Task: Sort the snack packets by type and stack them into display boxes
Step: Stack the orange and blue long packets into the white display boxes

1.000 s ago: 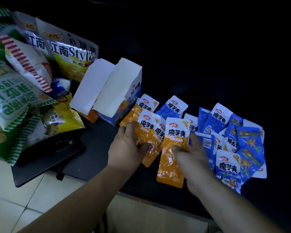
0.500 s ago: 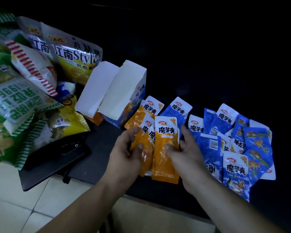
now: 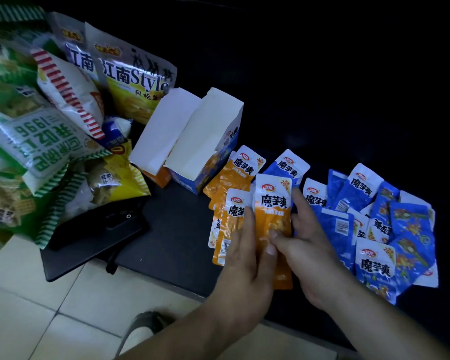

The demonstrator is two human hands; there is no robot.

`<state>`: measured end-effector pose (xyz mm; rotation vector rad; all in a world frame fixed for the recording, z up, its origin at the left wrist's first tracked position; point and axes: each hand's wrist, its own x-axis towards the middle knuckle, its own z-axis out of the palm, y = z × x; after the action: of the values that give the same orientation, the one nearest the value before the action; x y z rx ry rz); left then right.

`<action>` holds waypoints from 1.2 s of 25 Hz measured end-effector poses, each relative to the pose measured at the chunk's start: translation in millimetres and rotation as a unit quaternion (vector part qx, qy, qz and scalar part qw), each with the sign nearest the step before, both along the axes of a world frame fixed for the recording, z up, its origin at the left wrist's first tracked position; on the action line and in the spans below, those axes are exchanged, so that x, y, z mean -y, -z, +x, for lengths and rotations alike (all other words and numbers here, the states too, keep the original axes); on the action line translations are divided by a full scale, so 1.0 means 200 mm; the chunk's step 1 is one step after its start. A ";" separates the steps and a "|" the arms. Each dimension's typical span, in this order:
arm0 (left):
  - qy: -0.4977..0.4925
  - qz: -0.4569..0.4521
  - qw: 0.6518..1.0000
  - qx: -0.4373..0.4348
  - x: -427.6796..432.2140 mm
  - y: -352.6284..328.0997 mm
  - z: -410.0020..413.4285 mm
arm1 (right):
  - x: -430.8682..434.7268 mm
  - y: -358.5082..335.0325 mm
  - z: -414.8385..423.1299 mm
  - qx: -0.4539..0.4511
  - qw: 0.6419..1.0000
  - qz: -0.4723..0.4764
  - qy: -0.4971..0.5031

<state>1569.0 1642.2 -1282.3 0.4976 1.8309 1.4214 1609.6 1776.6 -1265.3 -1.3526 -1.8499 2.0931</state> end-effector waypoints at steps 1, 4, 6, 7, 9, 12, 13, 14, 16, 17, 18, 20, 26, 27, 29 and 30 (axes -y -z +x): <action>0.036 -0.023 0.999 -0.024 0.00 -0.01 0.00 | -0.01 0.00 0.02 0.005 1.000 -0.001 -0.007; 0.011 -0.059 0.987 -0.148 0.03 0.03 -0.06 | -0.03 0.00 0.04 0.022 1.000 0.002 0.003; -0.070 -0.141 0.954 -0.254 0.08 0.09 -0.17 | -0.04 -0.01 0.03 0.031 0.999 0.030 0.013; -0.080 -0.198 0.937 -0.276 0.09 0.12 -0.22 | -0.03 -0.01 0.03 0.037 0.998 0.046 0.012; -0.058 -0.250 0.924 -0.283 0.10 0.15 -0.28 | 0.00 -0.01 0.02 0.049 0.996 0.078 -0.004; -0.048 -0.275 0.920 -0.275 0.10 0.19 -0.30 | 0.02 -0.01 0.00 0.042 0.992 0.116 -0.028; -0.053 -0.273 0.916 -0.289 0.11 0.18 -0.31 | 0.03 0.00 0.00 0.038 0.991 0.125 -0.035; -0.060 -0.266 0.913 -0.304 0.12 0.18 -0.31 | 0.03 0.01 0.00 0.036 0.989 0.135 -0.045; -0.082 -0.244 0.910 -0.326 0.15 0.15 -0.32 | 0.04 0.02 0.00 0.041 0.986 0.147 -0.066; -0.093 -0.224 0.916 -0.321 0.17 0.14 -0.33 | 0.04 0.04 0.00 0.049 0.985 0.147 -0.073; -0.111 -0.186 0.932 -0.291 0.19 0.13 -0.34 | 0.03 0.05 0.00 0.057 0.985 0.144 -0.077; -0.124 -0.102 0.970 -0.183 0.18 0.10 -0.32 | 0.03 0.04 0.00 0.054 0.988 0.128 -0.073; -0.001 -0.082 0.977 -0.195 0.07 0.09 -0.17 | 0.04 0.00 0.00 0.014 0.998 0.053 -0.033; -0.004 -0.073 0.985 -0.157 0.07 0.08 -0.17 | 0.03 0.00 0.00 0.015 0.998 0.054 -0.031; -0.019 -0.050 0.992 -0.117 0.07 0.06 -0.19 | 0.02 -0.01 0.02 0.011 0.998 0.061 -0.028; -0.037 -0.043 0.993 -0.107 0.08 0.06 -0.20 | 0.02 -0.01 0.02 0.010 0.998 0.059 -0.027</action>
<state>1529.9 1626.7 -1294.1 0.5613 2.0928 1.3740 1613.0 1772.4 -1262.8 -1.3143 -2.0056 1.9659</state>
